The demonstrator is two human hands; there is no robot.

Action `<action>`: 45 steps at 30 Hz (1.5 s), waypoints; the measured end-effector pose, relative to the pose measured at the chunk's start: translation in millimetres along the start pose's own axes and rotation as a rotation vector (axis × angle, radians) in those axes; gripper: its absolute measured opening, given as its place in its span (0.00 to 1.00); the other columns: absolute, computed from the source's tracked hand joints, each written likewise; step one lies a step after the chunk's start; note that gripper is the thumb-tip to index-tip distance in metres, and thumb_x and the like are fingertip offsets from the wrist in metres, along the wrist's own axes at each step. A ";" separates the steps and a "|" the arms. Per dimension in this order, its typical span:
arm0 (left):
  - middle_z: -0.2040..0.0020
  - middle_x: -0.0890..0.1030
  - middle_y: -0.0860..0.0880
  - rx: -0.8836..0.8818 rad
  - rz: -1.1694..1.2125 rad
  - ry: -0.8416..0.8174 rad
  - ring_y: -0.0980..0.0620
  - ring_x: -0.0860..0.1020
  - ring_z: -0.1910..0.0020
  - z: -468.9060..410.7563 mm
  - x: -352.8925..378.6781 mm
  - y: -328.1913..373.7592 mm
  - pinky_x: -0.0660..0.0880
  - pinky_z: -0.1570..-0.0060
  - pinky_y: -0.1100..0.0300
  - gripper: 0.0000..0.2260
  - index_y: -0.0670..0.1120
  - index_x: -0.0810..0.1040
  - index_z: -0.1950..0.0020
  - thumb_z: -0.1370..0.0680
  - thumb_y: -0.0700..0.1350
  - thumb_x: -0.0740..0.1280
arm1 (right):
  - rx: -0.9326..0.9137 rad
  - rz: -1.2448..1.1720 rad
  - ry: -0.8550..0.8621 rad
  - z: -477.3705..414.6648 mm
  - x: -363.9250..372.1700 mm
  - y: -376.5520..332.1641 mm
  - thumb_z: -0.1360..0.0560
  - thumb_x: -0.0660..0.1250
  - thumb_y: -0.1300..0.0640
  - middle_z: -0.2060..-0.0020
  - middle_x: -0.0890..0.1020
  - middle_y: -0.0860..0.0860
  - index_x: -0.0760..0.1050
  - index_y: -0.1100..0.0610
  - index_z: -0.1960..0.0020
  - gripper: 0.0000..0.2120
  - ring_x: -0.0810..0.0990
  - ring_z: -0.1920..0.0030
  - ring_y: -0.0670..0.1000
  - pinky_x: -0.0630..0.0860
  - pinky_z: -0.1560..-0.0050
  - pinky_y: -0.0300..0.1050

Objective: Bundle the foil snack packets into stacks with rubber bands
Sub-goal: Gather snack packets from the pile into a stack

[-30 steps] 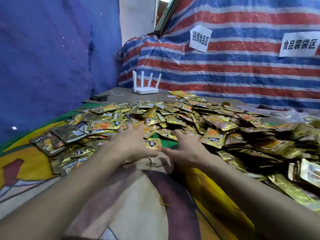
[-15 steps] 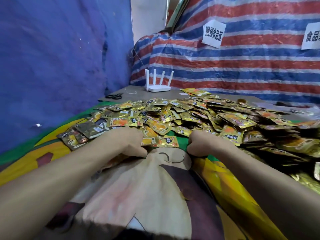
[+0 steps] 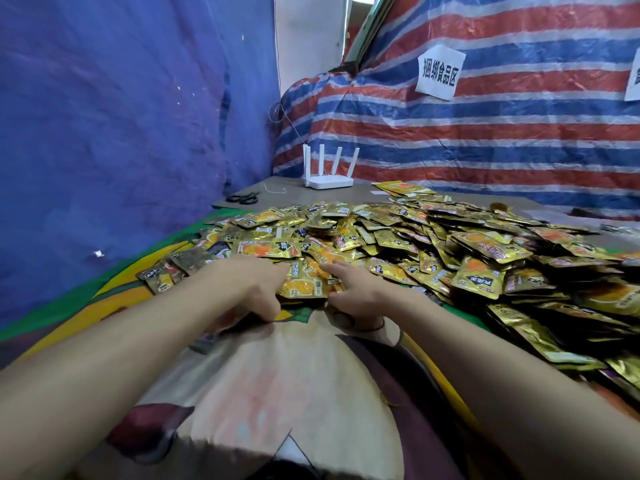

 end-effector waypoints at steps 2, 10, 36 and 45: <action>0.49 0.77 0.46 0.011 -0.001 0.116 0.43 0.78 0.49 -2.1 -2.9 -1.1 0.74 0.57 0.52 0.20 0.47 0.67 0.39 0.28 0.51 0.68 | 0.022 0.070 -0.009 -5.5 0.6 0.1 0.20 0.61 0.49 0.21 0.61 0.54 0.57 0.44 0.19 0.31 0.59 0.22 0.60 0.59 0.25 0.65; 0.55 0.76 0.48 -0.095 0.362 0.291 0.47 0.76 0.54 -6.0 -15.5 -12.3 0.76 0.57 0.53 0.17 0.47 0.71 0.55 0.31 0.56 0.73 | -0.081 0.467 0.144 0.5 -7.8 -14.0 0.19 0.62 0.47 0.37 0.74 0.62 0.64 0.62 0.28 0.26 0.74 0.37 0.64 0.72 0.43 0.54; 0.49 0.81 0.44 0.031 -0.014 0.552 0.40 0.80 0.47 0.8 -18.4 -1.7 0.65 0.60 0.53 0.18 0.49 0.68 0.47 0.20 0.64 0.61 | -0.010 0.289 0.050 -4.1 -22.1 3.1 0.27 0.70 0.55 0.42 0.77 0.56 0.67 0.54 0.29 0.28 0.77 0.46 0.58 0.77 0.53 0.49; 0.62 0.73 0.55 -0.028 0.162 0.422 0.48 0.74 0.56 -3.6 -29.6 -2.8 0.64 0.63 0.55 0.23 0.51 0.70 0.62 0.31 0.68 0.73 | 0.030 0.189 0.024 -3.6 -20.3 -4.3 0.28 0.69 0.51 0.58 0.72 0.49 0.67 0.53 0.32 0.26 0.73 0.61 0.50 0.68 0.67 0.43</action>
Point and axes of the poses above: each hand's wrist, its own z-axis away from the middle knuckle, its own x-axis out of the palm, y = z × x, the point moved 6 cm from there along -z, towards the middle knuckle
